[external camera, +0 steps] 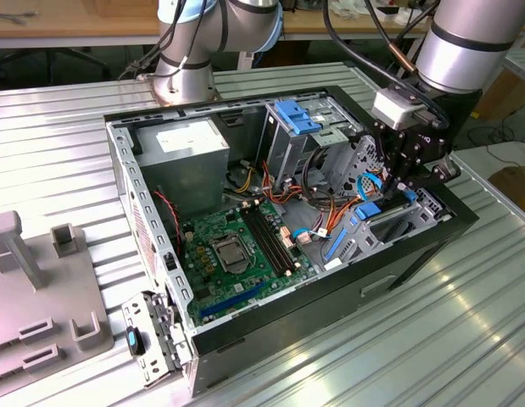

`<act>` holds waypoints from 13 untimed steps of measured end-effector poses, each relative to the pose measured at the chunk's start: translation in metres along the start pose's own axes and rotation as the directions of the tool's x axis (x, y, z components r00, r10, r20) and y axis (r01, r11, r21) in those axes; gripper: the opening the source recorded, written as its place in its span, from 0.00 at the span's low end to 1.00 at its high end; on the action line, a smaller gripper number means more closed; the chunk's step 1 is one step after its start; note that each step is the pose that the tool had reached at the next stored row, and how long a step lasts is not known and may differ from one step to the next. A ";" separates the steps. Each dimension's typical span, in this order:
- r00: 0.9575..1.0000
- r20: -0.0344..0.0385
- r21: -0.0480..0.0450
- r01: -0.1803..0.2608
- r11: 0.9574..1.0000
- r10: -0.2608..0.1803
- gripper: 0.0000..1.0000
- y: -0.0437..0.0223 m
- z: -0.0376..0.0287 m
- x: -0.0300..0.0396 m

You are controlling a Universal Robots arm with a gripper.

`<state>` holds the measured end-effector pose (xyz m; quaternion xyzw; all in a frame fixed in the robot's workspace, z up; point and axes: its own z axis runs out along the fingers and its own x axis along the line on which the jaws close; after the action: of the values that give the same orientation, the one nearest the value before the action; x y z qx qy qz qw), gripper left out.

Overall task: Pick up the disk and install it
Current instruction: 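Insert the second disk wire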

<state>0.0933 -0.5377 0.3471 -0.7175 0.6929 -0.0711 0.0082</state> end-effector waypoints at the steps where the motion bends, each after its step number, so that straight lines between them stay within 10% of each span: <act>1: 1.000 0.002 0.000 0.000 1.000 0.000 0.16 0.0000 0.0001 0.0000; 5: 0.999 0.034 0.001 -0.004 1.000 0.004 0.16 0.0001 0.0006 0.0007; 13: 0.999 0.038 0.001 -0.004 1.000 0.004 0.16 0.0003 0.0012 0.0066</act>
<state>0.0933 -0.5444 0.3464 -0.7172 0.6941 -0.0578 0.0220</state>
